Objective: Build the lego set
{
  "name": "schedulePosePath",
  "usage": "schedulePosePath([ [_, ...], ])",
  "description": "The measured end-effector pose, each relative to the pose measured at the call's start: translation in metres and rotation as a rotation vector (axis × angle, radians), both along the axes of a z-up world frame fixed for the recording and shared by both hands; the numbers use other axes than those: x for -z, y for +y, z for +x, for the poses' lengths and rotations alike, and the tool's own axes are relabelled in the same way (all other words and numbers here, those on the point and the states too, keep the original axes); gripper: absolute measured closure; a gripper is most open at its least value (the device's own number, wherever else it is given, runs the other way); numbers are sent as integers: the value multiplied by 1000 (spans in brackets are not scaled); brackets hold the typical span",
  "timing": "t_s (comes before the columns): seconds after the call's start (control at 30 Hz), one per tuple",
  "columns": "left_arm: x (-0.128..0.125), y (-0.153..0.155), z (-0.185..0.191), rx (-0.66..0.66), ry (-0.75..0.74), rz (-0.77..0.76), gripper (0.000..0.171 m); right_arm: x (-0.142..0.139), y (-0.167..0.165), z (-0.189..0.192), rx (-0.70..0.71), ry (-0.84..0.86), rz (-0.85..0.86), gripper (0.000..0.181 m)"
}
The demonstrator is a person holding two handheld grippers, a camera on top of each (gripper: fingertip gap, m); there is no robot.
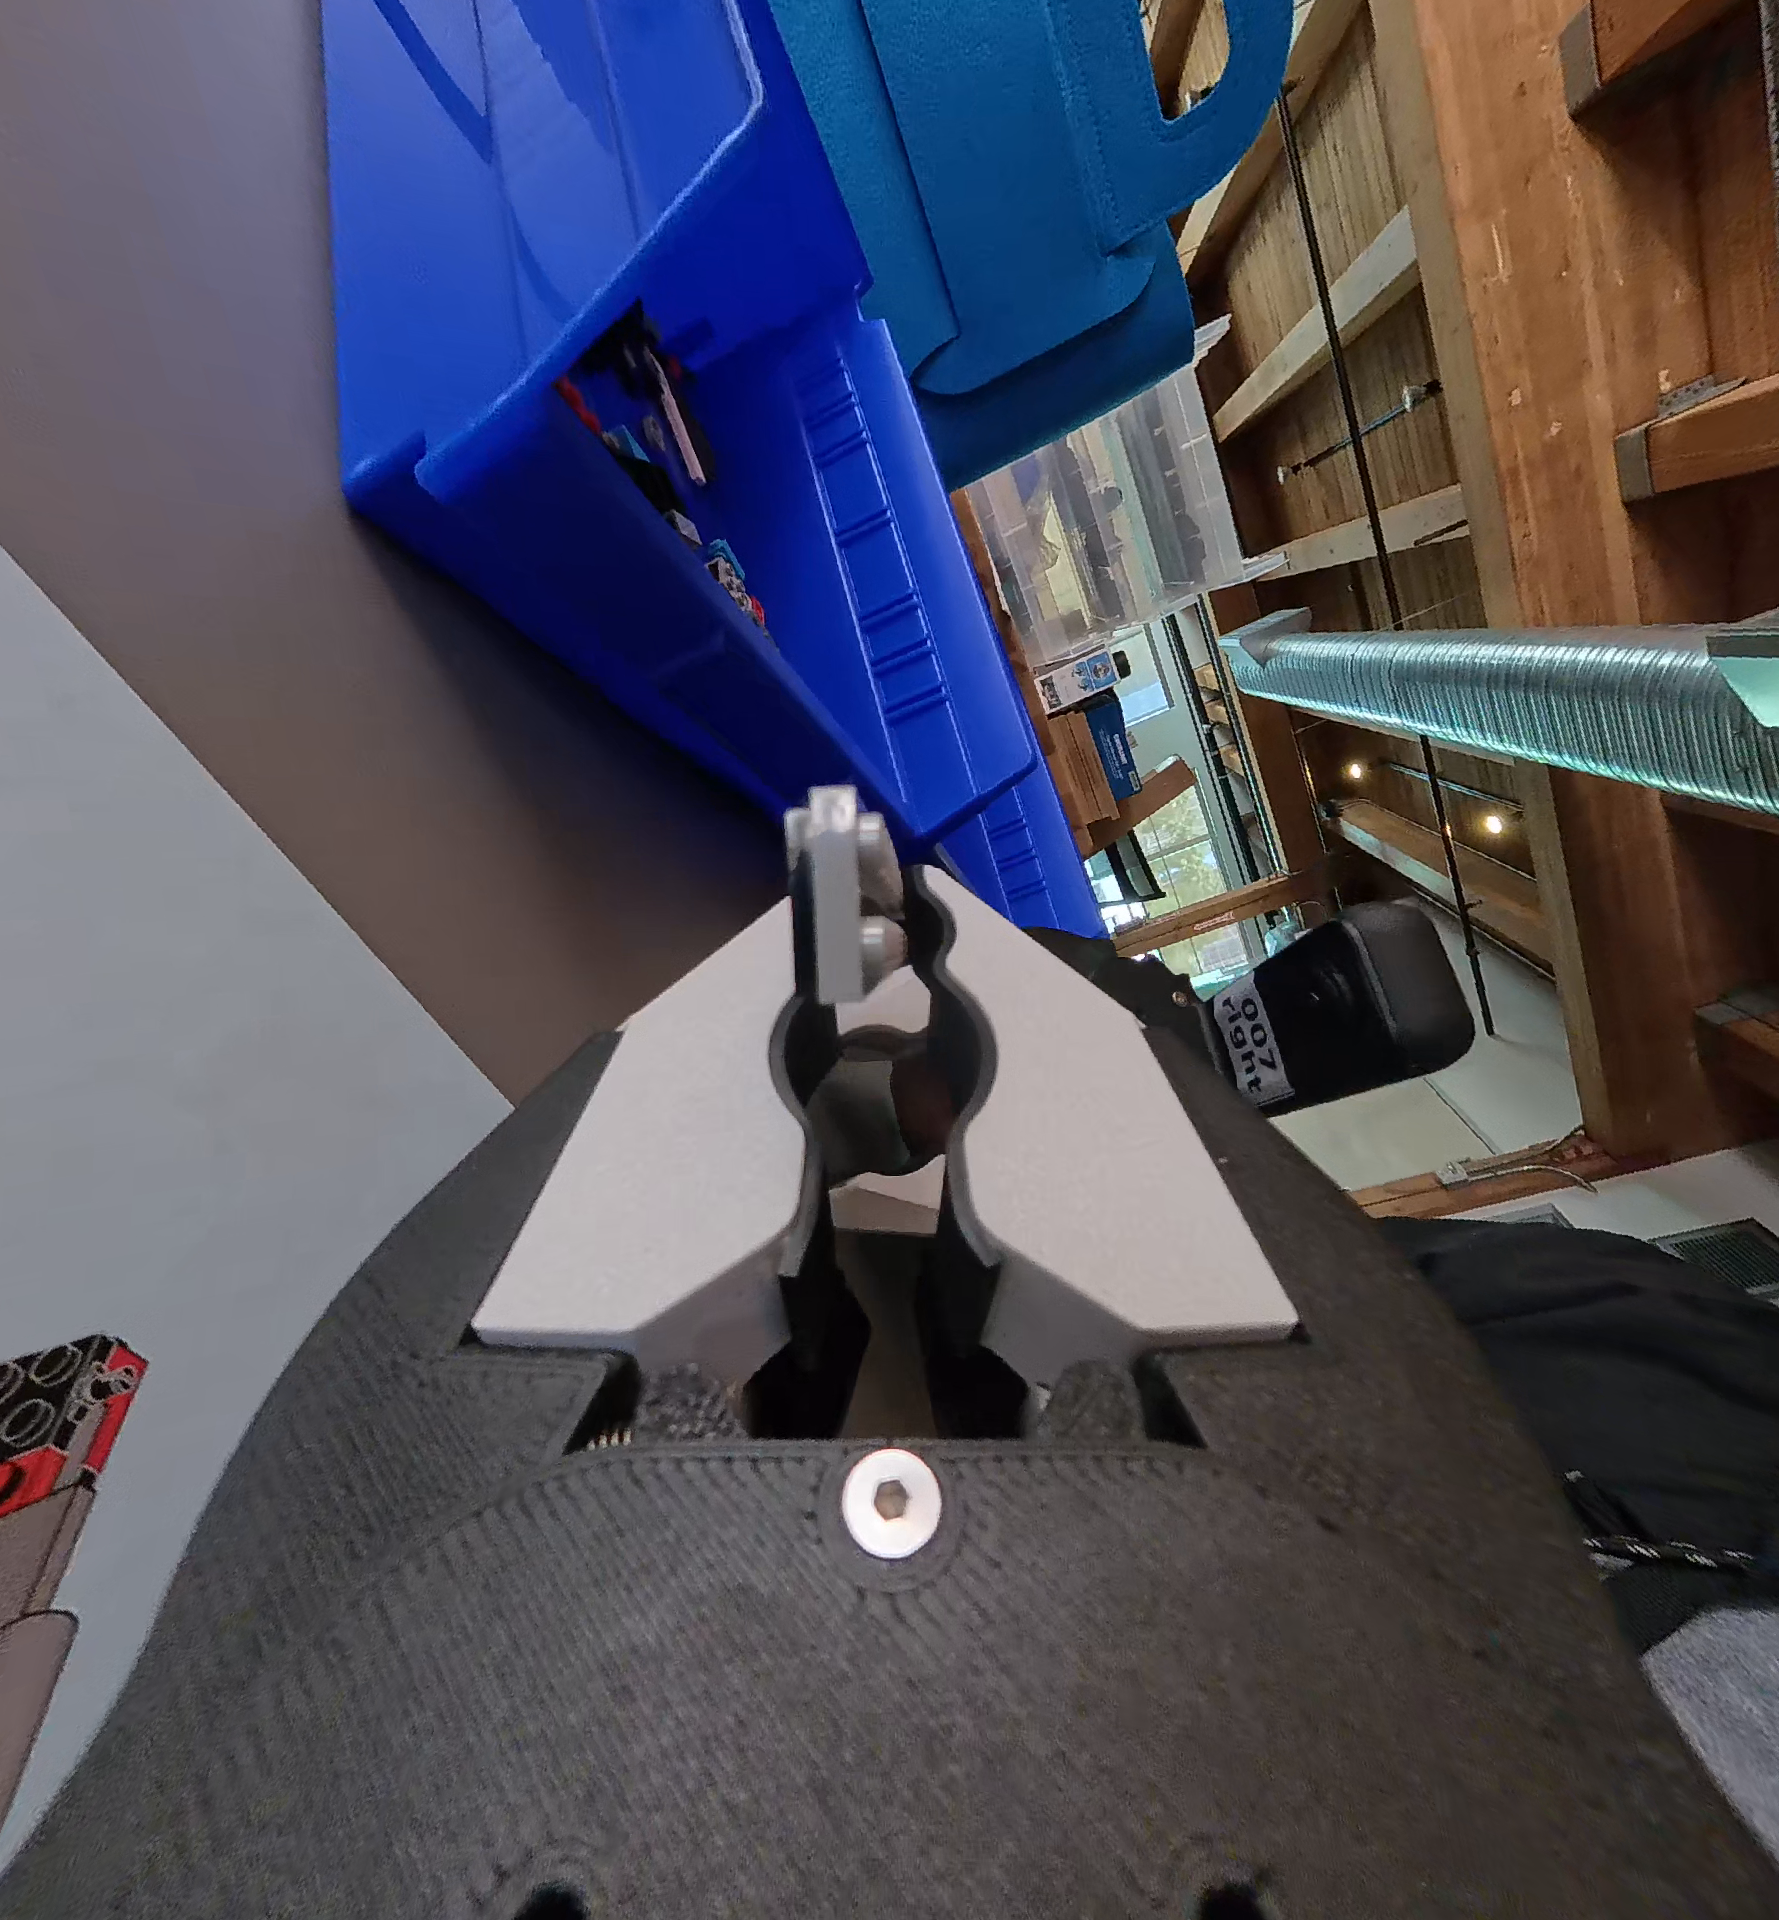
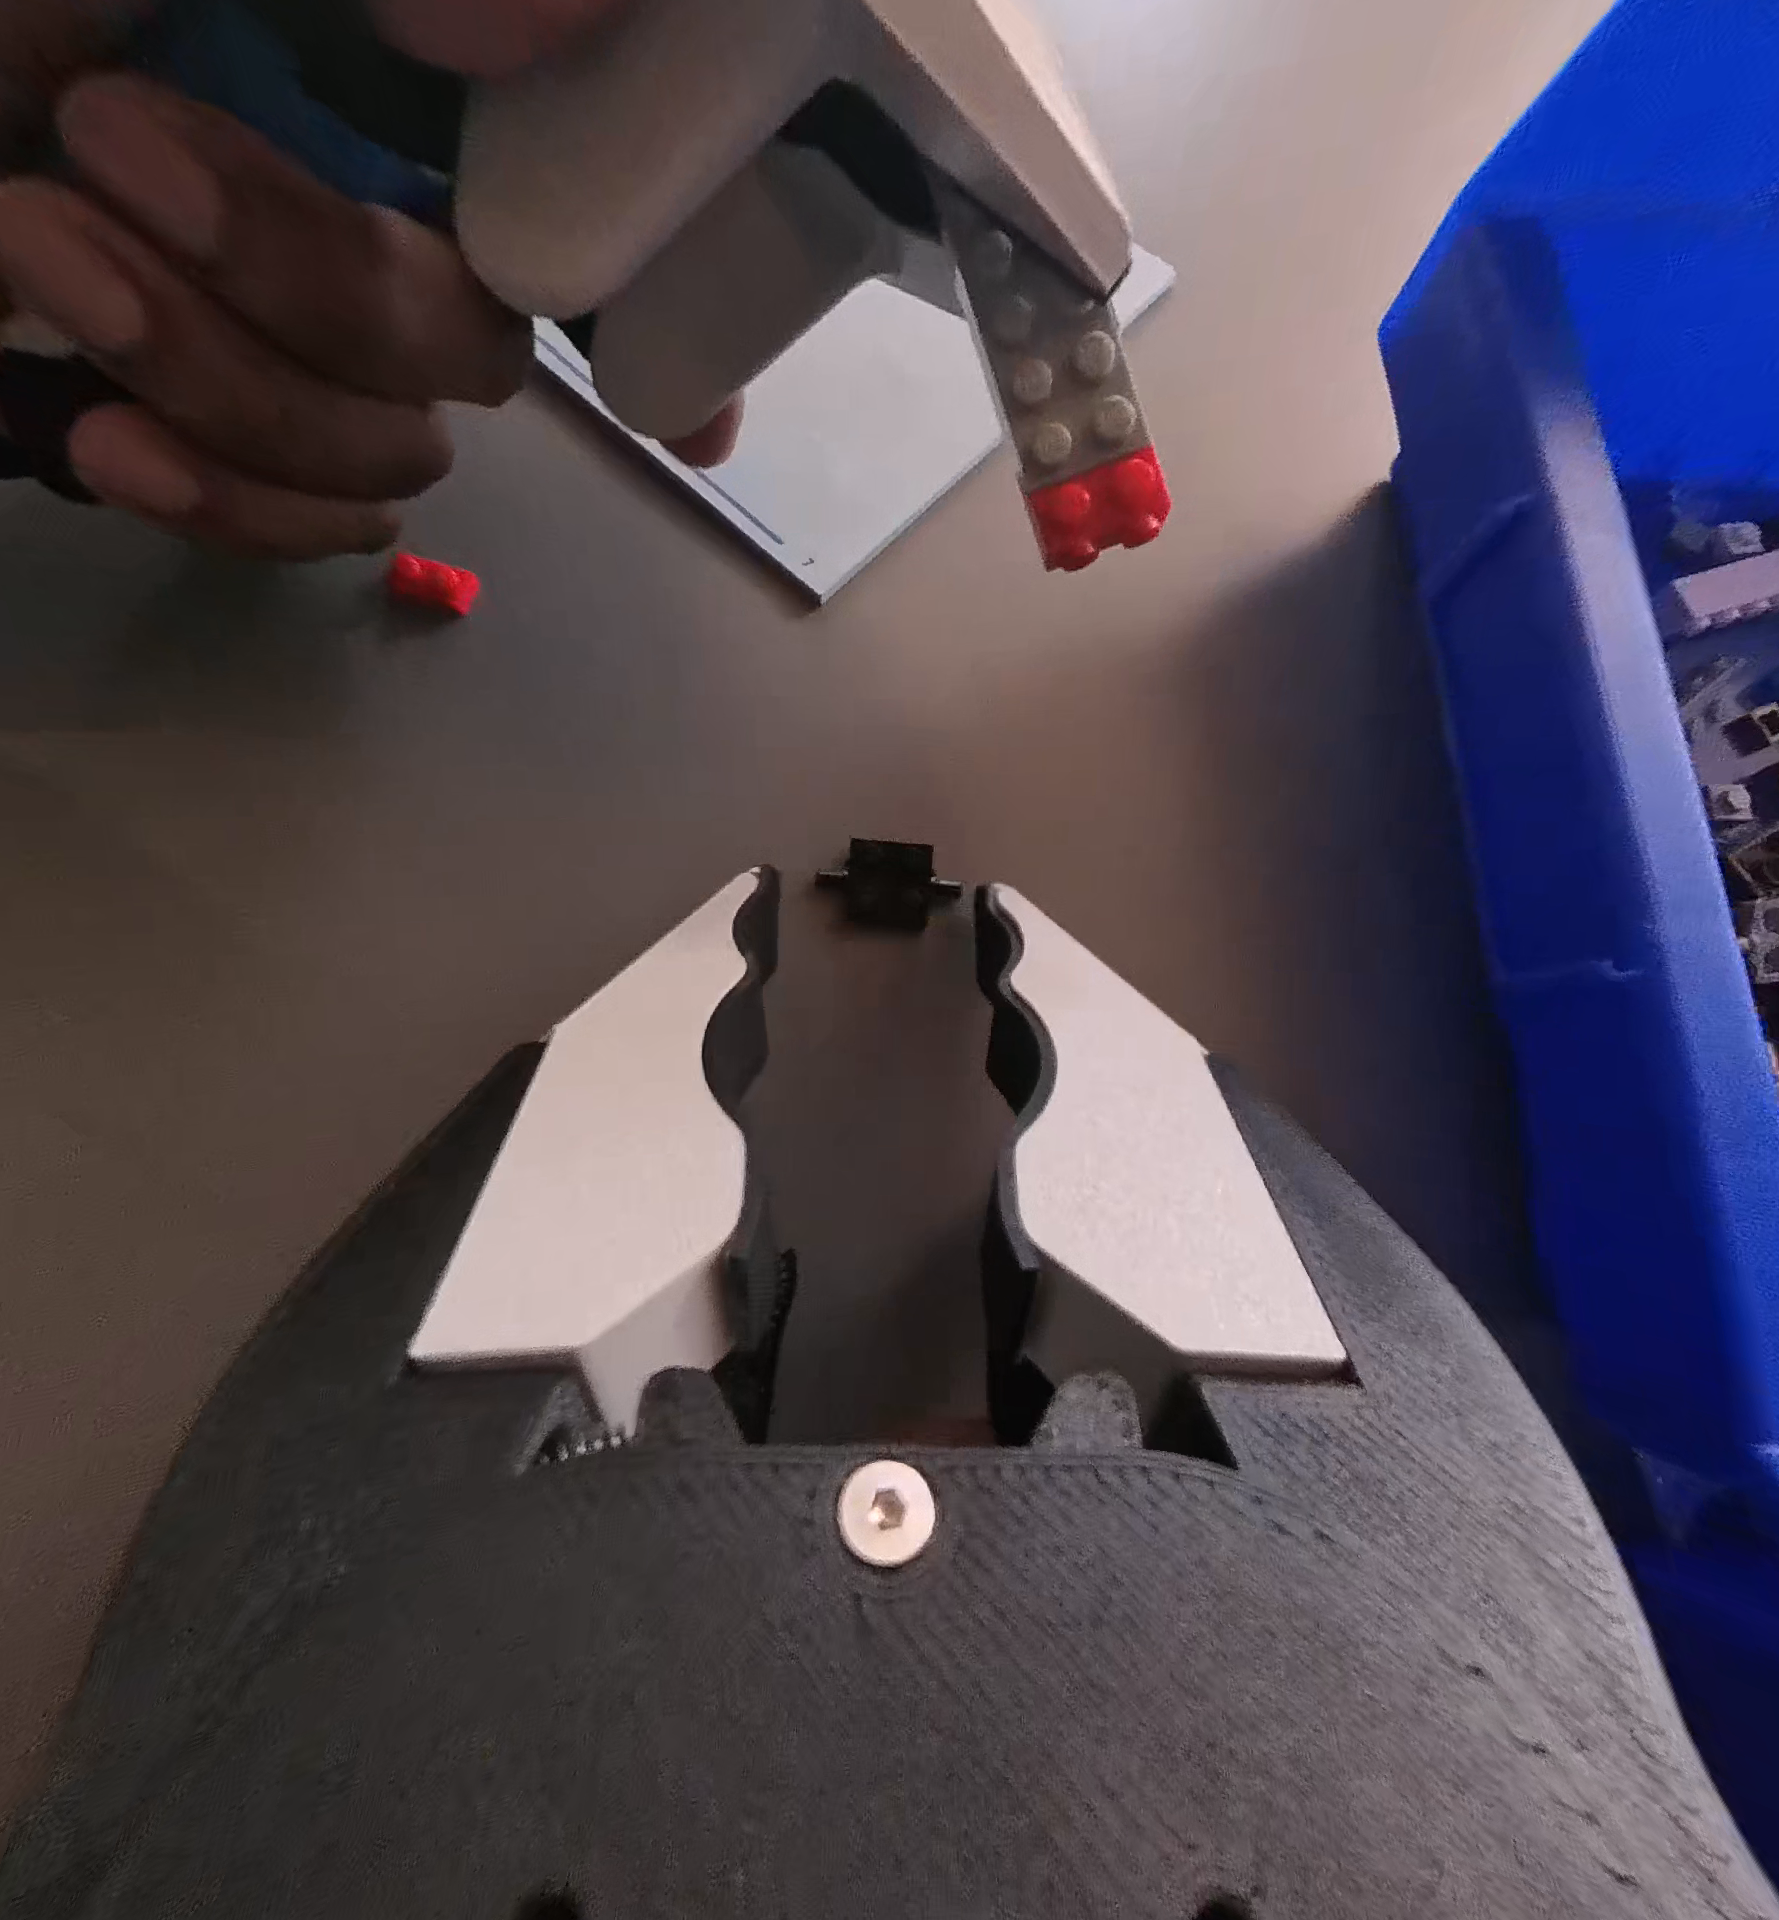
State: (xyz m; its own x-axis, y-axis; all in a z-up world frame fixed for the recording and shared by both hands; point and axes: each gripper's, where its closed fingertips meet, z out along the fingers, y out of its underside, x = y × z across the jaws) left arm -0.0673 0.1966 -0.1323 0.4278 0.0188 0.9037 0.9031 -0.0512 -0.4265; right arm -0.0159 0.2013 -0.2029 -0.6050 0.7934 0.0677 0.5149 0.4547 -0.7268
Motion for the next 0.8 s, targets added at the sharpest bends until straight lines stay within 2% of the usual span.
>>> schedulePosePath([
  [0.4, -1, 0, -1, -1, -4, 13, 163, 2, 2, 1, -25, -8, 3, 152],
  [0.63, 1, 0, -2, -6, -6, 7, 163, -5, 2, 1, -13, 12, 18, 152],
  [0.8, 4, 1, -1, -1, -15, -4, 163, 2, 2, 0, -13, -3, 27, 157],
])
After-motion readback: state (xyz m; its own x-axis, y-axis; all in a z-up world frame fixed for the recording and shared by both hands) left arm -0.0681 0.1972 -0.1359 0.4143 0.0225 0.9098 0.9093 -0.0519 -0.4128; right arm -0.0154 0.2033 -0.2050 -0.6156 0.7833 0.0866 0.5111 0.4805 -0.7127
